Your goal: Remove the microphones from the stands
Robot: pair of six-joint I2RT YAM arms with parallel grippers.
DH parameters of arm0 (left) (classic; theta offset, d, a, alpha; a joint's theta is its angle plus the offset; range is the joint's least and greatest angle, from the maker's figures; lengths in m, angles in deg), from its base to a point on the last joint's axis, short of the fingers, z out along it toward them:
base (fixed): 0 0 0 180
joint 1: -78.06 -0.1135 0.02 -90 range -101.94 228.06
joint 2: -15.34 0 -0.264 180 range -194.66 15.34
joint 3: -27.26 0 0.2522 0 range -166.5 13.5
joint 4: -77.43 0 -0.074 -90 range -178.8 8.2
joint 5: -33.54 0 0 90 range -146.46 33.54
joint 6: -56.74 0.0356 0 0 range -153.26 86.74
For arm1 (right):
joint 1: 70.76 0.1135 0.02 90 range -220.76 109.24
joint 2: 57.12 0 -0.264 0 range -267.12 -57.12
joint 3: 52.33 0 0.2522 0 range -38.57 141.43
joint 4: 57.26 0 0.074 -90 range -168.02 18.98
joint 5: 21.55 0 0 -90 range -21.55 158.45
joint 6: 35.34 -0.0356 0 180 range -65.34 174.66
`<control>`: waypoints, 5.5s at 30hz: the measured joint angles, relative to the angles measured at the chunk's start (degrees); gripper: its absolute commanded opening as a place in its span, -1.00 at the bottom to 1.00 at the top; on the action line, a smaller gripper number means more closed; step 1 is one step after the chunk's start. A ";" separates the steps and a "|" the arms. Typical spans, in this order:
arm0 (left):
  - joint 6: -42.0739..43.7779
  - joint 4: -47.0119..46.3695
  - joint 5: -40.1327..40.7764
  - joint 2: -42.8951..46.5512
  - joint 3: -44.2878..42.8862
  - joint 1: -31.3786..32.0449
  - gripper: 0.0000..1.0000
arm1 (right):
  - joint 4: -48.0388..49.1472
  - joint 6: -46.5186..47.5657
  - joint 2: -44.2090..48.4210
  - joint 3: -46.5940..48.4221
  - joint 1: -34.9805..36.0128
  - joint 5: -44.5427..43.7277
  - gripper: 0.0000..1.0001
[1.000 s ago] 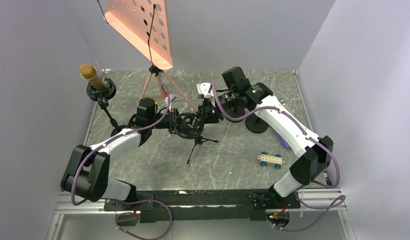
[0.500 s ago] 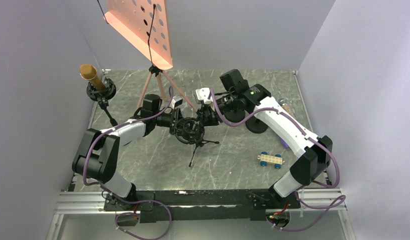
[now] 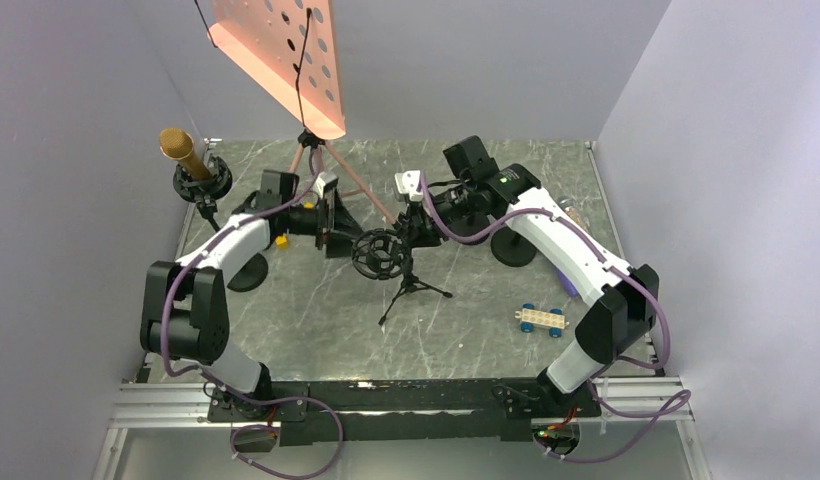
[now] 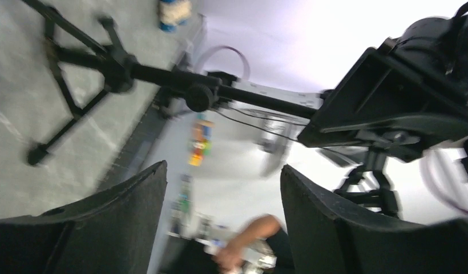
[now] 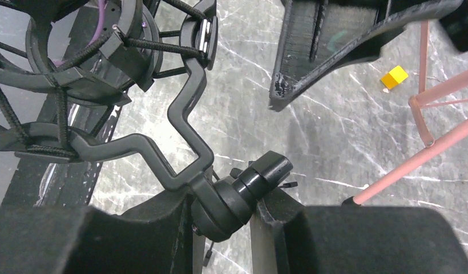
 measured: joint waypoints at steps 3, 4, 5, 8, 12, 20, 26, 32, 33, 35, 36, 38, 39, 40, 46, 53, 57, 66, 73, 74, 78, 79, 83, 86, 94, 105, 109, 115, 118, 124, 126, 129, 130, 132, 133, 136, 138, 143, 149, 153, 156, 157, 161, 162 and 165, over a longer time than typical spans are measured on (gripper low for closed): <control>20.83 12.52 7.67 1.22 -8.85 1.18 0.55 | -0.37 -0.87 -1.51 1.01 -1.33 1.33 -1.00; 26.56 13.53 9.81 3.08 -9.22 1.92 0.56 | -0.33 -1.31 -1.77 1.09 -1.64 1.92 -1.00; 32.11 13.35 12.02 6.40 -7.72 2.64 0.56 | -0.11 -2.16 -2.01 1.09 -2.08 2.71 -1.00; 41.81 7.63 16.02 19.15 3.02 3.80 0.57 | 1.25 -5.86 -2.34 0.87 -3.67 4.44 -1.00; 50.01 -5.42 19.45 30.97 18.99 5.40 0.52 | 3.13 -10.67 -2.51 0.24 -5.27 6.82 -1.00; 66.12 -26.82 27.02 27.04 24.55 16.74 0.32 | 4.35 -14.16 -2.99 0.04 -5.57 8.90 -1.00; 76.11 -36.35 26.82 22.08 23.37 18.40 0.09 | 4.81 -14.82 -2.93 -0.59 -5.57 9.92 -1.00; 85.55 -36.30 25.09 19.65 21.11 19.93 -0.03 | 5.35 -15.17 -2.78 -0.90 -5.57 9.99 -1.00; 87.25 -36.22 24.98 19.65 21.07 20.48 -0.05 | 5.40 -15.19 -2.78 -0.90 -5.57 9.99 -1.00; 89.99 -35.65 24.52 19.54 21.07 21.51 -0.10 | 5.46 -15.21 -2.78 -0.90 -5.57 9.99 -1.00; 91.08 -35.30 24.39 19.41 21.00 21.88 -0.13 | 5.46 -15.21 -2.78 -0.90 -5.57 9.99 -1.00; 93.77 -33.99 24.24 19.12 20.85 22.71 -0.15 | 5.46 -15.21 -2.78 -0.90 -5.57 9.99 -1.00; 95.51 -33.18 24.28 18.95 20.81 23.17 -0.15 | 5.46 -15.23 -2.78 -0.90 -5.57 9.99 -1.00; 96.80 -32.48 24.33 18.84 20.79 23.52 -0.16 | 5.46 -15.21 -2.78 -0.90 -5.55 9.99 -1.00; 103.12 -29.16 25.11 17.35 19.30 24.83 -0.23 | 5.49 -15.23 -2.78 -0.90 -5.51 9.92 -1.00; 107.01 -29.29 27.78 16.15 18.95 25.99 -0.13 | 5.51 -15.23 -2.78 -0.90 -5.51 9.94 -1.00; 107.49 -30.27 30.32 14.97 18.95 26.27 -0.19 | 5.51 -15.23 -2.78 -0.90 -5.51 9.92 -1.00; 106.47 -31.47 33.18 14.25 18.93 26.38 -0.75 | 5.75 -15.54 -2.78 -0.92 -5.57 9.90 -1.00; 98.92 -24.09 31.82 14.27 15.02 26.10 -1.00 | 5.49 -15.43 -2.78 -0.92 -5.51 10.05 -1.00; 95.89 -21.57 31.01 14.23 13.57 25.92 -1.00 | 5.42 -15.34 -2.75 -0.92 -5.51 10.27 -1.00; 84.21 -13.94 26.32 14.08 8.98 25.62 -1.00 | 5.46 -15.26 -2.54 -0.48 -6.51 10.36 -1.00; 80.59 -13.40 24.76 14.08 8.66 25.62 -1.00 | 5.25 -15.65 -2.54 -0.44 -6.82 10.45 -1.00; 69.61 -13.62 20.92 14.03 8.66 25.49 -1.00 | 2.75 -18.08 -2.56 -0.44 -7.43 10.54 -1.00; 60.46 -15.74 17.57 12.98 8.72 23.87 -1.00 | 1.79 -18.62 -2.54 -0.44 -7.93 10.56 -1.00; 33.27 -26.21 15.87 11.58 14.12 18.40 -1.00 | 0.66 -11.52 -2.51 -0.31 -5.27 8.46 -1.00; 20.50 -33.00 15.28 11.89 18.36 17.99 -1.00 | -3.13 -4.57 -2.49 1.49 -1.11 6.56 -1.00; 16.13 -37.35 14.58 12.09 20.76 17.20 -1.00 | -2.19 -4.74 -1.53 0.68 0.15 5.38 -0.74; 14.69 -38.75 14.60 12.55 21.81 17.14 -1.00 | 7.34 -14.14 3.13 -7.76 0.72 4.57 -0.30; 14.53 -38.77 14.64 12.55 21.81 17.14 -1.00 | 13.03 -19.98 3.89 -11.19 0.92 4.26 -0.36; 13.73 -38.58 15.02 12.57 21.35 16.37 -1.00 | 23.69 -28.06 3.96 -14.05 1.05 2.78 -1.00; 11.89 -38.60 15.06 12.55 21.20 15.52 -1.00 | 26.73 -30.29 4.66 -15.82 0.87 2.08 -1.00; 6.67 -38.71 14.38 12.26 21.20 14.14 -1.00 | 30.99 -30.56 7.21 -19.52 1.20 0.44 -1.00; 4.42 -39.04 13.86 12.02 21.20 13.40 -1.00 | 32.28 -29.83 8.35 -20.55 1.51 0.00 -1.00; 1.05 -38.73 13.22 11.56 20.83 12.41 -1.00 | 33.38 -28.46 9.53 -20.87 1.95 -0.66 -1.00; 0.22 -37.86 13.09 11.45 20.35 12.09 -1.00 | 33.57 -27.87 9.88 -20.87 2.03 -0.74 -1.00; -1.51 -34.03 12.35 10.56 17.40 11.65 -1.00 | 34.07 -25.94 10.64 -20.87 2.01 -0.90 -1.00; -2.49 -32.22 10.80 8.68 15.34 11.37 -1.00 | 33.99 -24.61 11.08 -20.87 1.99 -1.16 -1.00; -6.16 -28.39 6.16 2.25 10.97 10.82 -1.00 | 32.63 -22.53 10.69 -20.87 1.99 -2.34 -1.00; -9.53 -24.98 4.55 1.38 10.05 9.75 0.67 | 32.65 -21.75 10.51 -20.83 2.38 -2.21 -1.00; -10.27 -22.38 5.11 1.31 9.27 6.97 0.99 | 29.53 -22.10 10.49 -20.85 1.86 -2.75 -1.00; -10.16 -21.29 5.95 1.38 9.11 5.44 0.99 | 28.41 -23.30 10.49 -20.87 0.76 -2.86 -1.00; -10.19 -21.07 6.14 1.42 9.11 5.09 0.99 | 28.44 -23.74 10.49 -20.87 0.24 -2.91 -1.00; -9.16 -20.39 7.17 2.60 9.11 3.61 0.99 | 28.46 -24.63 10.51 -20.85 -2.45 -3.85 -1.00; -8.46 -20.02 7.63 3.04 9.09 3.19 0.99 | 28.44 -24.72 10.51 -20.85 -3.39 -4.17 -1.00; -6.01 -17.94 9.18 4.20 8.72 2.23 0.97 | 28.65 -25.09 10.45 -20.46 -6.54 -5.16 -1.00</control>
